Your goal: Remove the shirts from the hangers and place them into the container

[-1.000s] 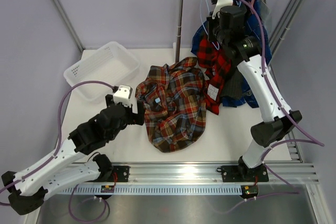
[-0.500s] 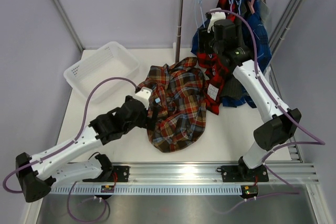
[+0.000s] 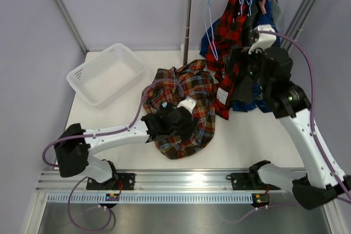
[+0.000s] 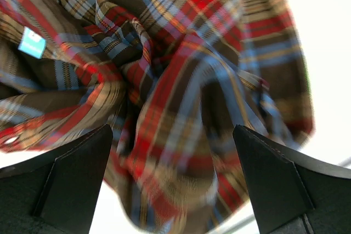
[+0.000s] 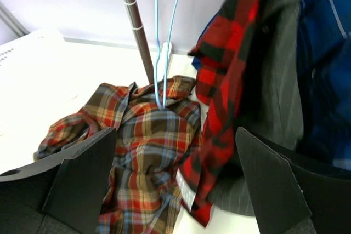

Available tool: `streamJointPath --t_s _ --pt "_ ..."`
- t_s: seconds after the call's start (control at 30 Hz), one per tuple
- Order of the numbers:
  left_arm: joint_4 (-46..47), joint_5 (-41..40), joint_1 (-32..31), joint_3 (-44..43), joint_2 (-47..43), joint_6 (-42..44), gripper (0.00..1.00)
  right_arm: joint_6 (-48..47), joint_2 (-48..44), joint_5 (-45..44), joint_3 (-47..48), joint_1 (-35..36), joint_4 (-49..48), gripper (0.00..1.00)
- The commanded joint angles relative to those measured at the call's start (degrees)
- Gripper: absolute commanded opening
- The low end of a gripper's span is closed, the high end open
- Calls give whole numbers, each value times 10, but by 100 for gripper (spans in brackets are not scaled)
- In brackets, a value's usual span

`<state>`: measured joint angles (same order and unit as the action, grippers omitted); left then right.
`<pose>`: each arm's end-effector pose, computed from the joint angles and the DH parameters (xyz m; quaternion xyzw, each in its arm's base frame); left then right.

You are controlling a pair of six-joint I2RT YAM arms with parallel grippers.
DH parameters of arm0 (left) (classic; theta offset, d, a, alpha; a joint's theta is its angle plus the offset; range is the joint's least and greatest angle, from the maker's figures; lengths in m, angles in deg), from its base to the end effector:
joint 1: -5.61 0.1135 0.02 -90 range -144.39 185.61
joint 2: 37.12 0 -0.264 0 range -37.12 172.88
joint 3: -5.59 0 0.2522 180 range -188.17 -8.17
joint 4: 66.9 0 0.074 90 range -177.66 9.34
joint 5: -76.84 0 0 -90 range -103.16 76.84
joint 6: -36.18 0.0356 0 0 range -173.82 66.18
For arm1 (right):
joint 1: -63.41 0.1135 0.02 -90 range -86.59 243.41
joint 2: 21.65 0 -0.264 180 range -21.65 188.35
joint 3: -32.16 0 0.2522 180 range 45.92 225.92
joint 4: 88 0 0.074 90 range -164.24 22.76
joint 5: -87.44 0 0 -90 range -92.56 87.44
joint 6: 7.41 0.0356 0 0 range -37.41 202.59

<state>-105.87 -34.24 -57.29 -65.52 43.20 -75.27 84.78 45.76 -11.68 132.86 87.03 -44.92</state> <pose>0.1463 -0.2577 0.2535 0.2639 0.8821 -0.1089 0.3748 0.2194 0.0898 0.4771 -0.0914 0.7587 0.0841 0.6395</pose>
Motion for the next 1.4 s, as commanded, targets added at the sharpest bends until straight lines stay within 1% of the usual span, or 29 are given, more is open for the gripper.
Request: streamJointPath --t_s 0.0,0.03,0.1,0.17,0.23,0.3,0.43,0.6,0.7,0.73,0.77,0.8,0.9,0.93,0.97,1.0,1.03,1.07,1.13,1.17,1.27,1.3,1.33,1.37 --pt "64 -75 0 -22 56 -31 99 32 -62 19 -60 -1 -4 99" --pt "70 -98 0 -22 86 -32 99 40 -94 23 -85 -1 -3 99" --pt "75 -112 4 -28 112 -34 99 47 -131 34 -105 -1 2 100" --pt "79 -129 27 -31 139 -43 99 50 -150 38 -127 -1 9 99" --pt "95 -142 56 -25 147 -45 99 54 -175 45 -148 -1 14 99" --pt "126 -152 72 -24 154 -24 99 57 -194 51 -160 -1 15 100" --pt "141 -169 98 -61 175 14 99 56 -214 59 -190 -1 20 100" --pt "172 -158 139 -81 203 33 99 54 -236 81 -218 -1 10 99" --pt "171 -126 165 -100 219 30 99 54 -239 89 -227 -1 5 99" --pt "171 -103 171 -104 230 29 99 55 -239 89 -229 -1 2 99" --pt "171 -86 180 -113 244 27 91 55 -239 94 -234 -1 -1 99" --pt "171 -86 182 -117 244 26 85 55 -238 104 -236 -1 -1 99" --pt "169 -66 193 -133 268 24 67 55 -238 111 -241 -1 -3 99" --pt "168 -50 196 -137 278 21 50 55 -239 114 -242 -1 -3 100" --pt "166 -42 198 -138 282 19 30 54 -243 114 -243 -1 -2 100" --pt "167 -32 204 -142 287 19 14 54 -244 113 -246 -1 -3 99" --pt "166 -18 207 -143 289 17 0 54 -247 111 -248 -1 -4 99" --pt "163 -13 210 -143 288 13 0 52 -251 110 -249 -1 -4 100" --pt "155 -29 213 -132 267 13 0 52 -255 110 -250 -1 -2 99" --pt "156 -37 213 -124 222 14 0 51 -258 110 -251 -2 -2 100" --pt "149 -59 213 -107 130 31 0 52 -265 115 -255 -1 -7 99" --pt "142 -74 214 -112 66 37 0 52 -265 117 -257 -1 -8 100" --pt "119 -83 214 -122 37 45 0 53 -265 120 -258 -1 -8 100" --pt "105 -92 215 -152 11 61 0 53 -266 122 -258 -1 -8 99"
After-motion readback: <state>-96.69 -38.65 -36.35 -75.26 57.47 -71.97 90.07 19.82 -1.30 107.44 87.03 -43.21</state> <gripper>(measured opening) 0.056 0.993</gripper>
